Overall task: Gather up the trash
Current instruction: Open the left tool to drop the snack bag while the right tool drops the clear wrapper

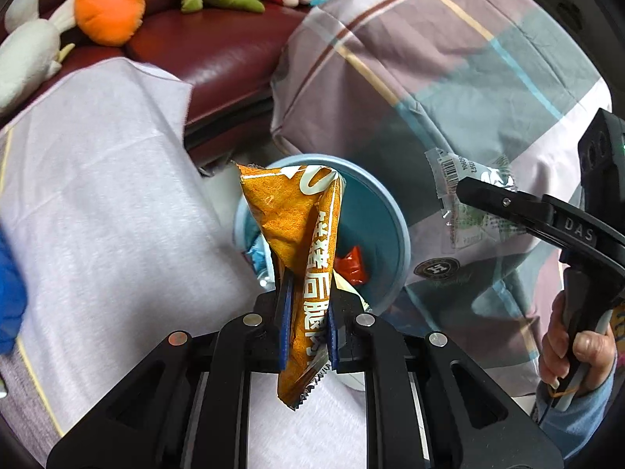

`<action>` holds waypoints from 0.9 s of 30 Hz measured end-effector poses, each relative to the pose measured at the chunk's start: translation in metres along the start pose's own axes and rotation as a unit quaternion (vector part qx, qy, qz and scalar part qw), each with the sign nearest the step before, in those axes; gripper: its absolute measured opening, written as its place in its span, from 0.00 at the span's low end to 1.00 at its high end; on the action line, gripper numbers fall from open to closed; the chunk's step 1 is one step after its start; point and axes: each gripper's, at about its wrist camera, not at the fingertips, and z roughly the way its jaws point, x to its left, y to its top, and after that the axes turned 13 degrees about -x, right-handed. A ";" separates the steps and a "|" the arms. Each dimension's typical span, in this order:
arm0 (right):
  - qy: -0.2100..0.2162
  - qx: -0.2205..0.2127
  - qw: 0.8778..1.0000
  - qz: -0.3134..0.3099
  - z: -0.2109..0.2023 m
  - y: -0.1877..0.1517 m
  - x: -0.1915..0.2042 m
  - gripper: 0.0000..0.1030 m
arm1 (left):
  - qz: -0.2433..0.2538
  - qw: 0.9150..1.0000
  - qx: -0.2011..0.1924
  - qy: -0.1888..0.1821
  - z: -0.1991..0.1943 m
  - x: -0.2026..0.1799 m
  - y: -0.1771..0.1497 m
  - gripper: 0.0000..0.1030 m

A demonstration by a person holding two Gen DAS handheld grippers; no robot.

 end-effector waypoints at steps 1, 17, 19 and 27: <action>-0.002 0.001 1.000 0.001 0.001 0.000 -0.001 0.46 | 0.000 1.000 0.004 -0.002 0.007 -0.002 0.000 0.15; -0.020 0.011 1.000 0.005 0.015 0.006 -0.011 0.48 | 0.012 1.000 0.010 0.010 0.036 -0.004 -0.002 0.76; -0.020 0.013 1.000 0.002 0.018 0.006 -0.009 0.49 | 0.013 1.000 0.005 0.017 0.031 -0.001 -0.004 0.81; -0.020 0.022 0.999 -0.012 0.027 0.006 0.003 0.50 | 0.012 0.999 -0.007 0.049 0.011 0.018 -0.014 0.86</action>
